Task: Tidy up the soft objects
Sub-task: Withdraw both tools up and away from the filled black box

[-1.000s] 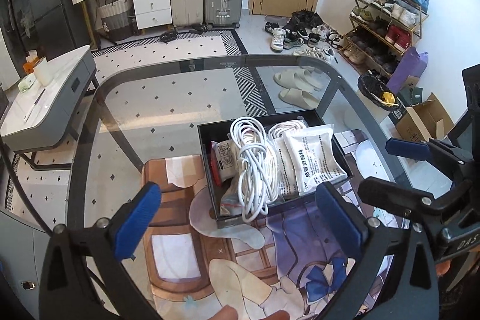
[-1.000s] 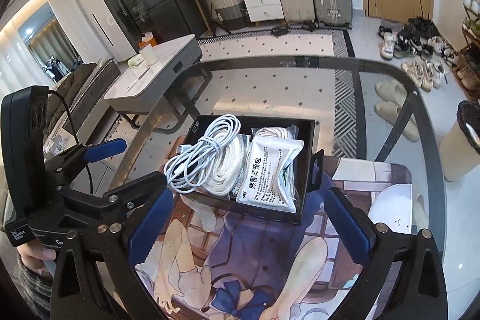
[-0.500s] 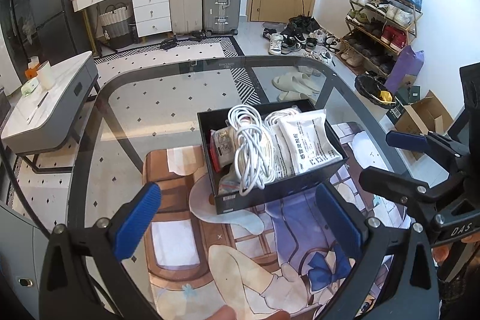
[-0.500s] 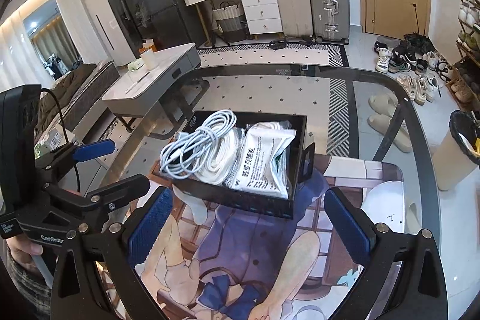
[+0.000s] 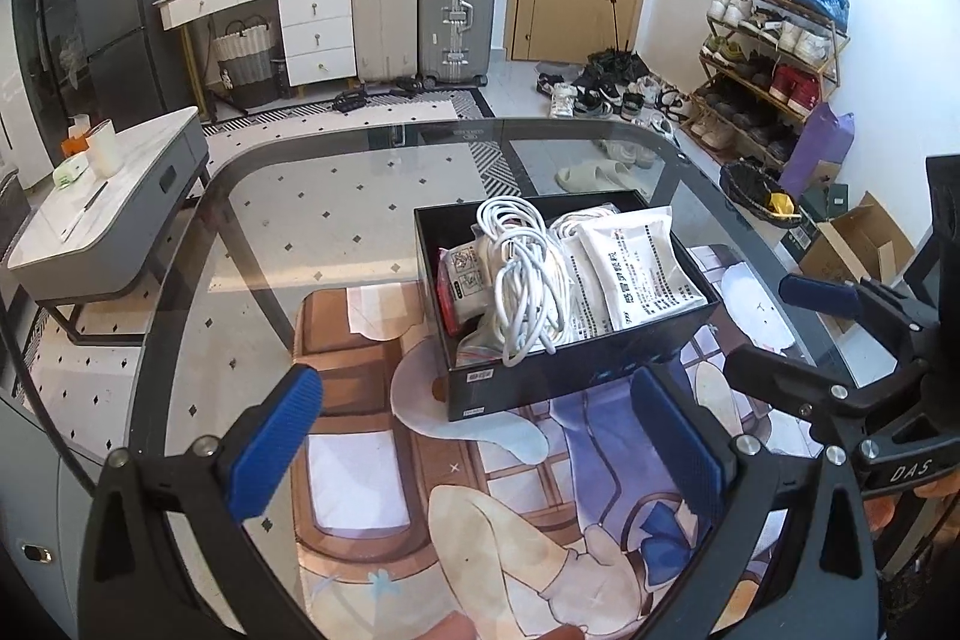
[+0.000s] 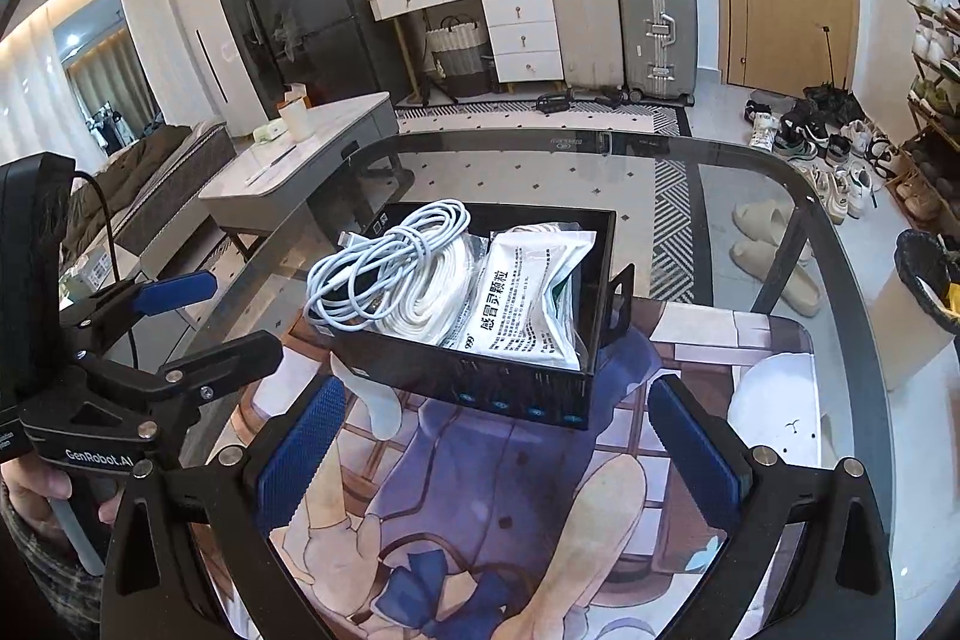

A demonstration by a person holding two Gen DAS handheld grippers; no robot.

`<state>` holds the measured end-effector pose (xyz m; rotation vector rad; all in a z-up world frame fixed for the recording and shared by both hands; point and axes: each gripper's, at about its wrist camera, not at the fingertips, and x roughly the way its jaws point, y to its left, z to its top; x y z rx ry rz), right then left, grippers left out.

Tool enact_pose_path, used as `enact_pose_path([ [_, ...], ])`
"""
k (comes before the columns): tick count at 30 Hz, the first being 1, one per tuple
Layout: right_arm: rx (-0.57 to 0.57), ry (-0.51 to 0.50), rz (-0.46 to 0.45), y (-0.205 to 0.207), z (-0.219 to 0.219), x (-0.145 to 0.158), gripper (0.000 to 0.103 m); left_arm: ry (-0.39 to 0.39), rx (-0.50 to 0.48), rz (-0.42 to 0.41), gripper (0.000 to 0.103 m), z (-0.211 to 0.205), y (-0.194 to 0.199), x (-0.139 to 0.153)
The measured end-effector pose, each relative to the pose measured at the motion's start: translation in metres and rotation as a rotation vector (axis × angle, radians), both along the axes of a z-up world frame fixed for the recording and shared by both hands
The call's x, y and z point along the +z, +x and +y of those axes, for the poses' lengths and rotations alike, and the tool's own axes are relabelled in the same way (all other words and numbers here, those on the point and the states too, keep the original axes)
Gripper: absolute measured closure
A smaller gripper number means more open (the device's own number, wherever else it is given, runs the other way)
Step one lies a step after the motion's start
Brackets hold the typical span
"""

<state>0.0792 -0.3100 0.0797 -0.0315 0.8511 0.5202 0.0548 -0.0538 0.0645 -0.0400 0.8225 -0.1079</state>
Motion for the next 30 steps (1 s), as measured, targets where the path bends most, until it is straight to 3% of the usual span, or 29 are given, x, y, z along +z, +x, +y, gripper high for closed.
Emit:
enact_pose_path([
  [7, -0.019, 0.028, -0.076, -0.005, -0.008, -0.016, 0.001, -0.011, 0.017, -0.05, 0.0, 0.004, -0.005, -0.016],
  [30, -0.026, 0.072, -0.161, 0.005, -0.015, -0.052, 0.001, -0.018, 0.01, -0.145, 0.0, 0.002, -0.008, -0.051],
])
